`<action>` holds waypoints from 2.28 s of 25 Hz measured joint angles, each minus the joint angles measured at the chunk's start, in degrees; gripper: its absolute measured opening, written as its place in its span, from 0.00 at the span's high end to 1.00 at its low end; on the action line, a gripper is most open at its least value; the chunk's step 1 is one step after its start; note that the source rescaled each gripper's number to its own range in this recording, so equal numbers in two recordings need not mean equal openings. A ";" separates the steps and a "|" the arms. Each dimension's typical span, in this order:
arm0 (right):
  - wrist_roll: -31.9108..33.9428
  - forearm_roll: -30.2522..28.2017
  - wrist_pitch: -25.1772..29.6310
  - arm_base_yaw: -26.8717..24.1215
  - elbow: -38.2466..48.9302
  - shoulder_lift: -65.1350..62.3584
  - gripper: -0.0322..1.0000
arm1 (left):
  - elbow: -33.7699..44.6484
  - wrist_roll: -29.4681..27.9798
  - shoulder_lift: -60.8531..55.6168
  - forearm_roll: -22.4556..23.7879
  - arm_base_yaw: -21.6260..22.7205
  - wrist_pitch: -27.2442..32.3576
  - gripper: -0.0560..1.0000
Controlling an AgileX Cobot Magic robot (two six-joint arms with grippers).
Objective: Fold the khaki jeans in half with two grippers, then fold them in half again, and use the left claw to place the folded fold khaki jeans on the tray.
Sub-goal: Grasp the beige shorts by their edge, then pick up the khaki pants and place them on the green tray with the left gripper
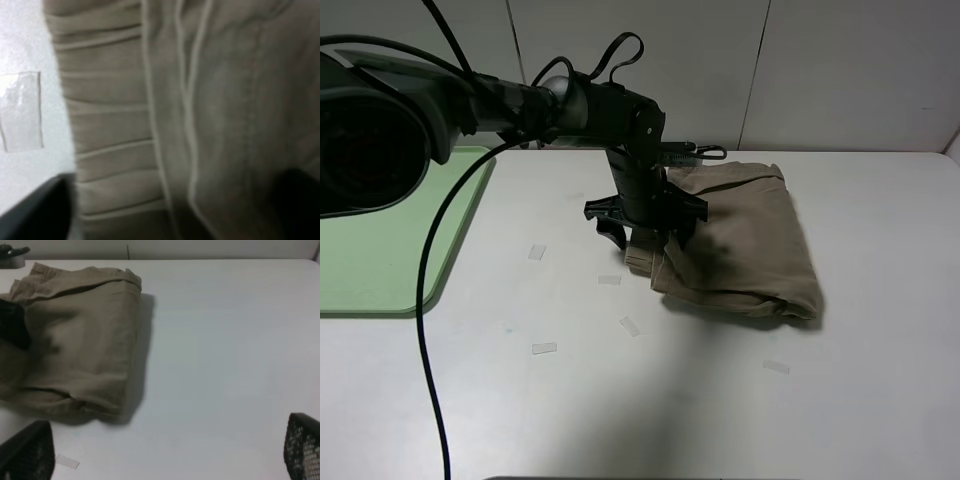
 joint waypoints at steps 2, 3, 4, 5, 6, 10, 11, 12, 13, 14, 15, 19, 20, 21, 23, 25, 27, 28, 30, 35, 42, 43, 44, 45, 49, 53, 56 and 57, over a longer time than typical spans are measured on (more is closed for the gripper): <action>0.00 0.00 0.00 0.00 0.00 0.00 0.00 | 0.00 0.00 0.12 0.00 0.00 -0.41 0.29; 0.00 0.00 0.00 0.00 0.00 0.00 0.00 | 0.00 0.00 0.14 0.00 0.00 -0.53 0.32; 0.00 0.00 0.00 0.00 0.00 0.00 0.00 | 0.00 0.00 0.18 0.00 0.00 -0.86 0.36; 0.00 0.00 0.00 0.00 0.00 0.00 0.00 | 0.00 0.00 0.25 0.00 0.00 -1.12 0.39; 0.00 0.00 0.00 0.00 0.00 0.00 0.00 | 0.00 0.00 0.25 -0.05 0.00 -1.30 0.43; 0.00 0.00 0.00 0.00 0.00 0.00 0.00 | 0.00 0.00 0.35 -0.12 -0.19 -1.66 0.47; 0.00 0.00 0.00 0.00 0.00 0.00 0.00 | 0.00 0.00 0.35 -0.12 -0.19 -1.66 0.48; 0.00 0.00 0.00 0.00 0.00 0.00 0.00 | 0.00 0.00 0.35 -0.12 -0.19 -1.69 0.48; 0.00 0.00 0.00 0.00 0.00 0.00 0.00 | 0.00 0.00 0.35 -0.12 -0.19 -1.69 0.48; -0.05 0.00 0.00 0.00 0.00 0.00 0.00 | 0.00 0.18 0.35 -0.12 -0.19 -1.69 0.48; -0.05 0.00 0.00 0.00 0.00 0.00 0.00 | 0.00 0.37 0.27 -0.18 -0.19 -1.63 0.48; -0.05 0.00 0.00 0.00 0.00 0.00 0.00 | -1.26 1.72 -0.42 0.45 0.10 2.66 0.53; -0.05 0.00 0.00 0.00 0.00 0.00 0.00 | -1.64 2.48 -0.81 0.69 0.40 4.00 0.55; -0.05 0.00 0.00 0.00 0.00 0.00 0.00 | -2.04 3.64 -1.10 0.97 0.69 6.14 0.57; -0.05 0.00 0.00 0.00 0.00 0.00 0.00 | -2.86 5.71 -1.81 1.43 1.20 9.48 0.63; -0.05 0.00 0.00 0.00 0.00 0.00 0.00 | -3.34 8.13 -2.51 1.59 1.77 11.94 0.68; -0.05 0.00 0.00 0.00 0.00 0.00 0.00 | -3.34 9.82 -3.31 2.42 2.11 13.82 0.69; -0.05 0.00 0.00 0.00 0.00 0.00 0.00 | -3.34 10.35 -3.66 2.93 2.23 14.67 0.69; -0.05 0.00 0.00 0.00 0.00 0.00 0.00 | -3.34 10.97 -4.81 4.51 2.44 16.92 0.69; -0.05 0.00 0.00 0.00 0.00 0.00 0.00 | -3.34 11.99 -7.86 9.95 2.90 20.90 0.70; -0.05 0.00 0.00 0.00 0.00 0.00 0.00 | -3.34 15.55 -11.34 11.50 7.67 25.09 0.70; -0.05 0.00 0.00 0.00 0.00 0.00 0.00 | -3.34 16.02 -11.86 11.57 8.54 25.30 0.70; -0.05 0.00 0.00 0.00 0.00 0.00 0.00 | -3.34 16.54 -12.21 11.57 9.51 25.30 0.70; -0.05 0.00 0.00 0.00 0.00 0.00 0.00 | -3.34 16.92 -12.70 11.70 10.33 25.35 0.70; -0.05 0.00 0.00 0.00 0.00 0.00 0.00 | -3.34 18.59 -15.42 12.07 13.86 25.41 0.71; -0.05 0.00 0.00 0.00 0.00 0.00 0.00 | -3.34 20.20 -18.24 12.61 17.32 25.47 0.71; -0.05 0.00 0.00 0.00 0.00 0.00 0.00 | -1.95 21.14 -20.09 12.73 20.08 25.47 0.71; -0.05 0.00 0.00 0.00 0.00 0.00 0.00 | -1.07 21.44 -20.55 12.83 21.10 25.47 0.71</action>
